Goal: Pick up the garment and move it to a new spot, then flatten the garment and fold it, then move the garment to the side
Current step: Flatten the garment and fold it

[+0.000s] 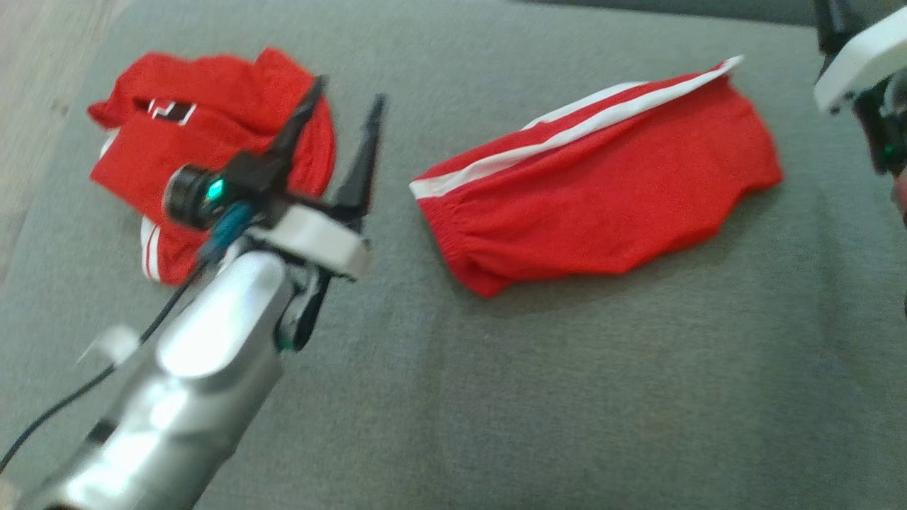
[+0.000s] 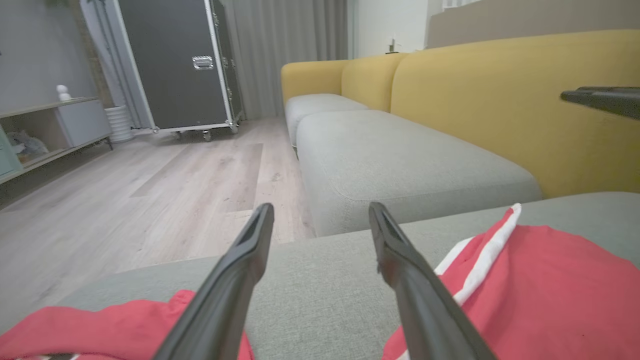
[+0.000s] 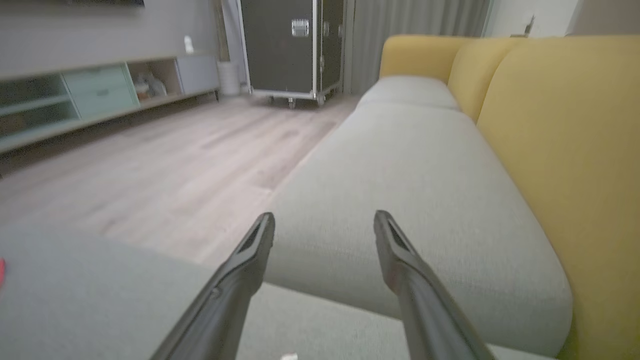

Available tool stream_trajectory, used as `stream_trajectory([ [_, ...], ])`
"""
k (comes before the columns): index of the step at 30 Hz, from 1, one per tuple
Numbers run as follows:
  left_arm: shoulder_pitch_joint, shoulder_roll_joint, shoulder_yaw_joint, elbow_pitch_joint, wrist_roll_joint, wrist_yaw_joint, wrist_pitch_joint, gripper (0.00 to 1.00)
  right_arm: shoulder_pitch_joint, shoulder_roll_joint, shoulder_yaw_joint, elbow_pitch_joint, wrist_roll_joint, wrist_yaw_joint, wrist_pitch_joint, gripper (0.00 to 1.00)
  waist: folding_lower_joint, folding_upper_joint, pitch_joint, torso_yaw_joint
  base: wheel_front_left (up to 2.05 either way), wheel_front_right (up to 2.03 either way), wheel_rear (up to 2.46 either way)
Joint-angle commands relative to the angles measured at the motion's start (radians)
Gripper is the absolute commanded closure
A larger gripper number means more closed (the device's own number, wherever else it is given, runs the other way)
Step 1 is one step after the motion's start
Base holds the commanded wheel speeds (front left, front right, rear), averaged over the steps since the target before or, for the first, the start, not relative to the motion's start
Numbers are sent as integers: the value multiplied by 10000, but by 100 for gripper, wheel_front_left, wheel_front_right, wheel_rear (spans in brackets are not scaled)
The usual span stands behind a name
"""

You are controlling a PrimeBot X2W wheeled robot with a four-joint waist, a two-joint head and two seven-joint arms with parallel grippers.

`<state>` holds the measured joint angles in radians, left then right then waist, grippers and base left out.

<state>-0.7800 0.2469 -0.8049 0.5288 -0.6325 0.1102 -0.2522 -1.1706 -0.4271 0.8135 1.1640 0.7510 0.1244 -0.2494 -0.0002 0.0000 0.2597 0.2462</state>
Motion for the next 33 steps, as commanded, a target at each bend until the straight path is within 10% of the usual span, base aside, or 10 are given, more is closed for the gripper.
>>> stream_trajectory([
  [1,216,450,715,-503,208,144,-92,0,191,-119,-619,-690,-67,63,-113,0,2,0,-589,-452,0,0,0],
  [9,2537,406,2844,-2253,1328,562,-94,0,4032,921,-5199,-4438,-2673,63,-121,0,2,0,-1863,-1166,0,0,0],
  [17,5032,-238,4251,-2927,2095,260,-94,0,7695,2916,-7595,-6925,-5550,63,-123,0,2,0,-2527,-1647,0,0,0],
  [33,7687,-1769,6516,-3169,3549,-1147,-95,0,10893,3765,-7770,-8017,-5853,63,-123,0,2,0,-2964,-1881,0,0,0],
])
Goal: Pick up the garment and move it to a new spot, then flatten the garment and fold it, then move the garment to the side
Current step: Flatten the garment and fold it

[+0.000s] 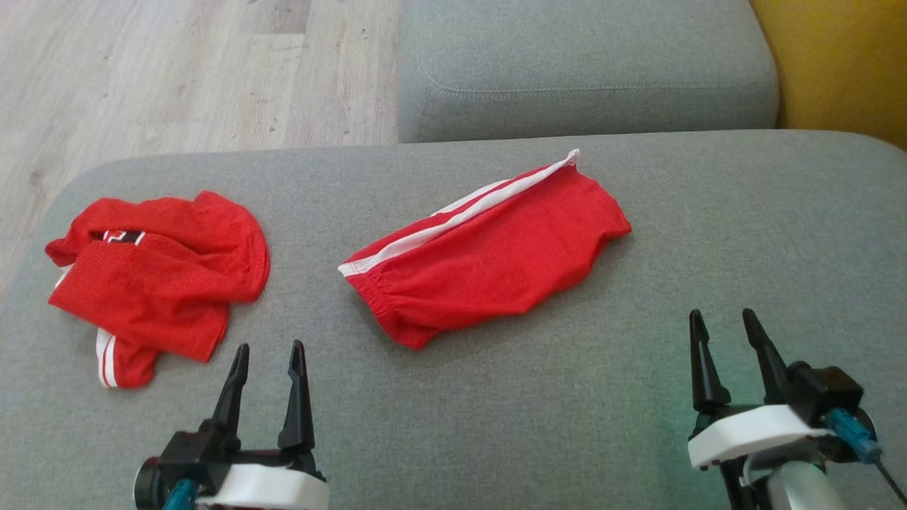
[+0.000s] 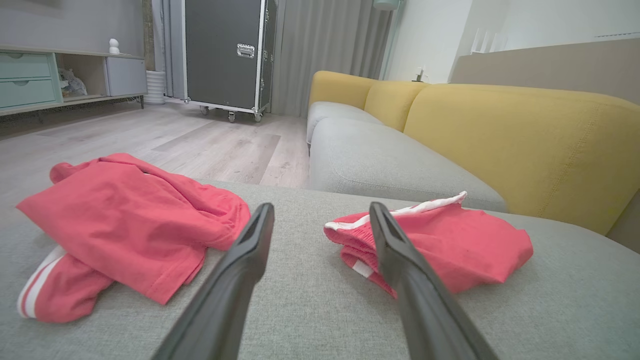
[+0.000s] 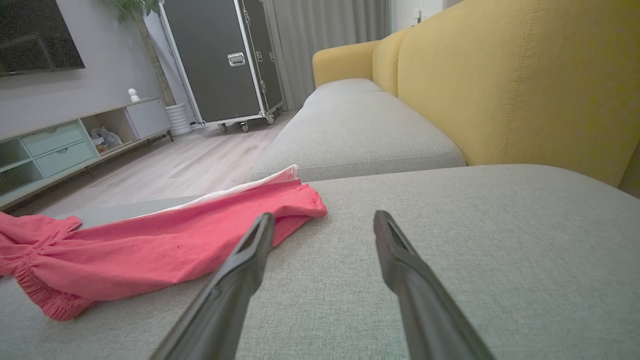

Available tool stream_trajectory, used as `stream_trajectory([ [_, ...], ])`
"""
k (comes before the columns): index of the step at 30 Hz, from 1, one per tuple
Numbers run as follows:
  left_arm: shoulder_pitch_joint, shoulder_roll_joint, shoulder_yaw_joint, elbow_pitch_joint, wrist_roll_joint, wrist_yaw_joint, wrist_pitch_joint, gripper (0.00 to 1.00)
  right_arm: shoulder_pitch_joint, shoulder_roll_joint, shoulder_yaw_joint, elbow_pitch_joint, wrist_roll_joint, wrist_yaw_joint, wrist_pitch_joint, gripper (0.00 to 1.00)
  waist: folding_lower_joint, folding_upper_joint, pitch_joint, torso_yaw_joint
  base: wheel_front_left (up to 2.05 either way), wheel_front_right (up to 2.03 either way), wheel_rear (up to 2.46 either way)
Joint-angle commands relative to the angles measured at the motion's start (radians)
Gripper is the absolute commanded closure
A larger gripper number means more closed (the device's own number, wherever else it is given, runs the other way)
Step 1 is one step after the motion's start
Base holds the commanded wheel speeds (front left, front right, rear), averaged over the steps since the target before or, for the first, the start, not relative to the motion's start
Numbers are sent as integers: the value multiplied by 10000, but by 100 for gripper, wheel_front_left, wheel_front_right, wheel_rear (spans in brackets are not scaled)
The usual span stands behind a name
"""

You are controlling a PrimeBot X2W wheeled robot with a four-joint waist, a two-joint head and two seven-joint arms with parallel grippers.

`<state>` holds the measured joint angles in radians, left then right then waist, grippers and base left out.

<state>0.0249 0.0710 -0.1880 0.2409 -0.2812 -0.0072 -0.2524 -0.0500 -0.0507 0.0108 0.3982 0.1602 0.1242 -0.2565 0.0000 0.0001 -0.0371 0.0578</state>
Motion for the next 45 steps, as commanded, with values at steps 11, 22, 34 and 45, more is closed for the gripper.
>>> stream_trajectory([
  [11,-711,-199,514,-232,418,-474,-93,0,-851,4,-65,-374,-170,65,-53,0,0,-1,561,504,0,0,0],
  [22,-1744,-206,-92,-237,167,-401,-93,0,-3544,4,-796,1331,-565,65,967,0,0,-1,2062,1285,0,0,0],
  [34,-2493,-207,-845,-226,-36,-244,-93,0,-6217,-472,-2220,4889,-810,65,2097,0,0,-1,3006,2139,0,0,0],
  [45,-2682,-208,-974,-357,-141,-69,-93,0,-7391,-774,-1884,7171,-1079,65,2396,0,0,-1,3269,2409,0,0,0],
])
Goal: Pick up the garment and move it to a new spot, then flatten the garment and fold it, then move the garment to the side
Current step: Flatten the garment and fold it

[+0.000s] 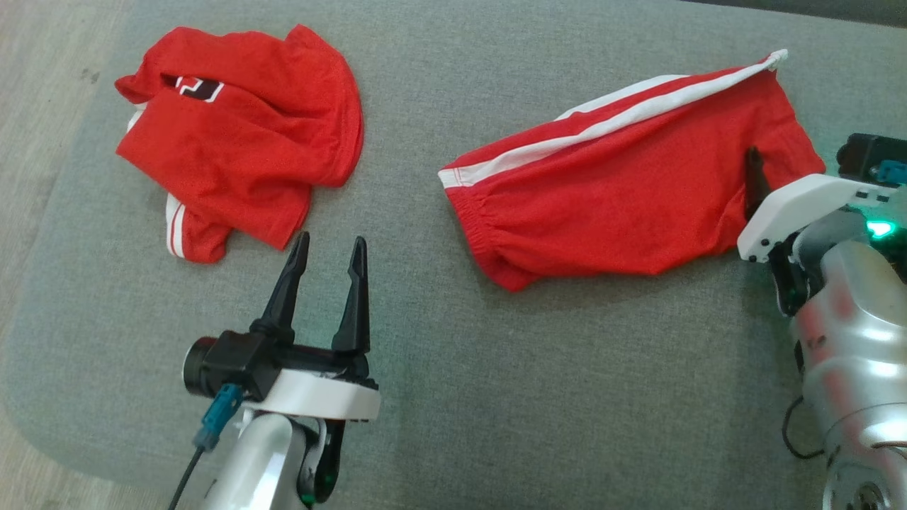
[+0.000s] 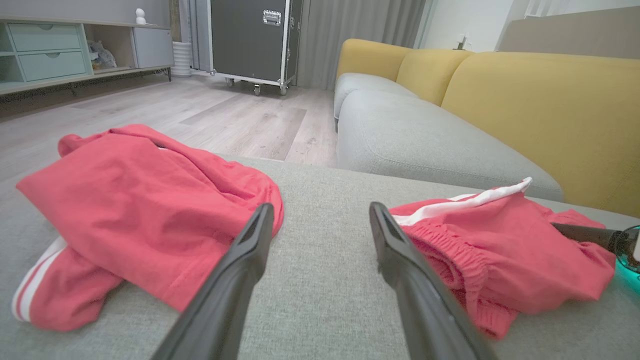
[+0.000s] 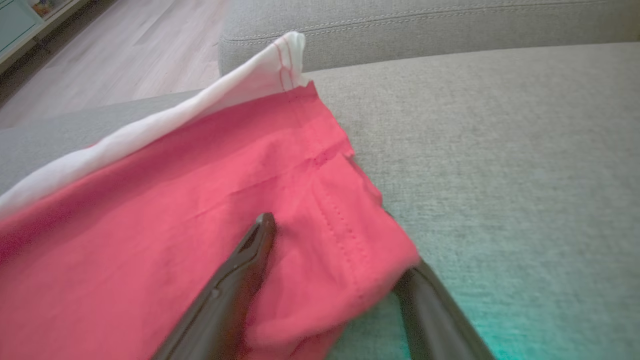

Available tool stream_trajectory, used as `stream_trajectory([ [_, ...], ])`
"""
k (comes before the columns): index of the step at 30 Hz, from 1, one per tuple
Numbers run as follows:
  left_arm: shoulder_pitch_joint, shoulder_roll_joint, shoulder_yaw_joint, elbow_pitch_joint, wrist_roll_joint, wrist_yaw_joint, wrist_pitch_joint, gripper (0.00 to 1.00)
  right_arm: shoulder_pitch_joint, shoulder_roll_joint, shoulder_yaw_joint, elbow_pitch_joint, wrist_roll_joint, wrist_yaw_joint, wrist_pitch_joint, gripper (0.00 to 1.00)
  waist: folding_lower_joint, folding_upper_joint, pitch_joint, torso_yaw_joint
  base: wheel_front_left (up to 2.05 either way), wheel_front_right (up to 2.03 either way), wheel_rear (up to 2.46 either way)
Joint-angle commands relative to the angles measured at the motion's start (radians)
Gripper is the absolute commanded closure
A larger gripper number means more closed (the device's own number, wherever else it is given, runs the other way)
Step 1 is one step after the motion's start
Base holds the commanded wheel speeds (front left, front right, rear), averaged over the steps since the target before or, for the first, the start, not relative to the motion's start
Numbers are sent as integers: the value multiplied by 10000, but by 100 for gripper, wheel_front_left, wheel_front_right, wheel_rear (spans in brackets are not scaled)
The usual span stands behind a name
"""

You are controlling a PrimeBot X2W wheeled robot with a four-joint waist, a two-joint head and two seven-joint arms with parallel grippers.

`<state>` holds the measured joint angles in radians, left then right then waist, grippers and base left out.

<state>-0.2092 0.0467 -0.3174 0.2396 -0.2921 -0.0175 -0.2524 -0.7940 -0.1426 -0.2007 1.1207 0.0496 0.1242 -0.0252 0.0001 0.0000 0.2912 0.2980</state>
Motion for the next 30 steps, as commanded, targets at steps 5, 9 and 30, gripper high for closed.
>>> stream_trajectory([
  [5,-321,36,318,-389,-13,63,-93,0,-60,1,818,438,231,65,-111,100,-1,0,-149,24,0,0,0],
  [9,-222,36,197,-279,-16,-88,-93,0,-87,-27,1263,465,546,65,-755,100,-1,0,-307,-101,0,0,0],
  [30,543,36,655,-326,1248,-152,-93,0,2563,-709,-1037,-292,1384,65,-2358,100,-1,0,-1835,-1377,0,0,0],
])
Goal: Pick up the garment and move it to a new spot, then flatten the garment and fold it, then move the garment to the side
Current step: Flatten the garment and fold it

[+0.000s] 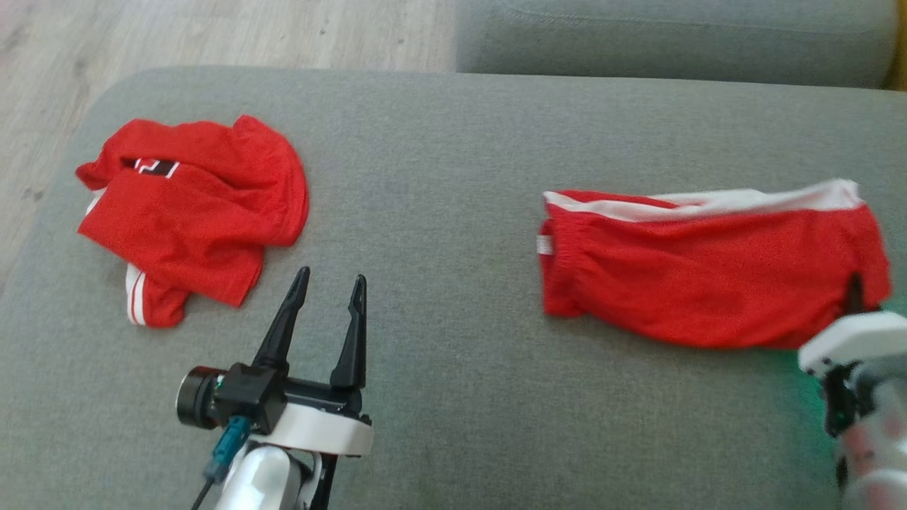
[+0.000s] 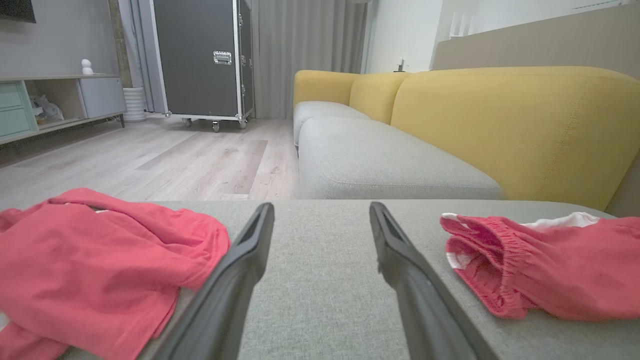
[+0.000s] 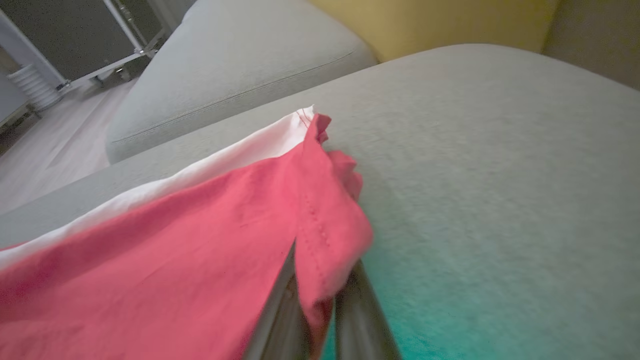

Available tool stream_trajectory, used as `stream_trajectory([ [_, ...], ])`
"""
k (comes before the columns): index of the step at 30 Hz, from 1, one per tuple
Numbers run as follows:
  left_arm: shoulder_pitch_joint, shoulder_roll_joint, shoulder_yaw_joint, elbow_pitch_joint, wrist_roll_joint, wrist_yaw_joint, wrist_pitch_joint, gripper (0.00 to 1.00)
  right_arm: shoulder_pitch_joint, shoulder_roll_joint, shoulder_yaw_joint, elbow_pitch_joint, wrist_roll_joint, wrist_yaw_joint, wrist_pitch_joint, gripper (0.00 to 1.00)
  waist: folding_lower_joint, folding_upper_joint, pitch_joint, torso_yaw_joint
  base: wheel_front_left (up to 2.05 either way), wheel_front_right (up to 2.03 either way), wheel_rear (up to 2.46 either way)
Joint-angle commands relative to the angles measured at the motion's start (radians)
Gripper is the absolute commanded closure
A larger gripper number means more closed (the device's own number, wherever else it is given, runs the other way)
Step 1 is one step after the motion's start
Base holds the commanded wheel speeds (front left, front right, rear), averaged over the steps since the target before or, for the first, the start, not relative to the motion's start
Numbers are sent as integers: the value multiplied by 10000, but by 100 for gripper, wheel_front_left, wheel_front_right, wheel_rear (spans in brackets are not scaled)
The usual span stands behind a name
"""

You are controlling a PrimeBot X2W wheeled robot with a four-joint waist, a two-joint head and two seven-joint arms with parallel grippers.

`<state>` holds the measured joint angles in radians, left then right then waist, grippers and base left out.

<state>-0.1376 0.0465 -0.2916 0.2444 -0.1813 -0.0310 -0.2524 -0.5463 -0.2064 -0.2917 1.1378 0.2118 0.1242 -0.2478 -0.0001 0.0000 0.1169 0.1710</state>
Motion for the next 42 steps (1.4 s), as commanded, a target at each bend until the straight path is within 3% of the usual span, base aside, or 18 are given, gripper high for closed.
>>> stream_trajectory([
  [1,-173,37,396,-374,139,-18,-93,0,87,-71,-127,-463,-238,65,-132,100,1,0,-93,-107,0,0,0],
  [7,-108,37,467,-376,92,-148,-93,0,659,780,-1641,-1693,-1386,65,-137,100,1,0,-65,-195,0,0,0],
  [15,-151,37,427,-222,171,-255,-93,0,517,1368,-1376,-2555,-1861,65,-138,100,1,0,-206,-84,0,0,0],
  [32,20,37,581,-89,200,-349,-93,0,107,1559,3638,-2808,497,65,-139,100,1,0,-713,682,0,0,0],
  [42,125,37,684,-73,266,-336,-93,0,292,1561,5934,-2854,1462,65,-139,100,1,0,-725,1079,0,0,0],
])
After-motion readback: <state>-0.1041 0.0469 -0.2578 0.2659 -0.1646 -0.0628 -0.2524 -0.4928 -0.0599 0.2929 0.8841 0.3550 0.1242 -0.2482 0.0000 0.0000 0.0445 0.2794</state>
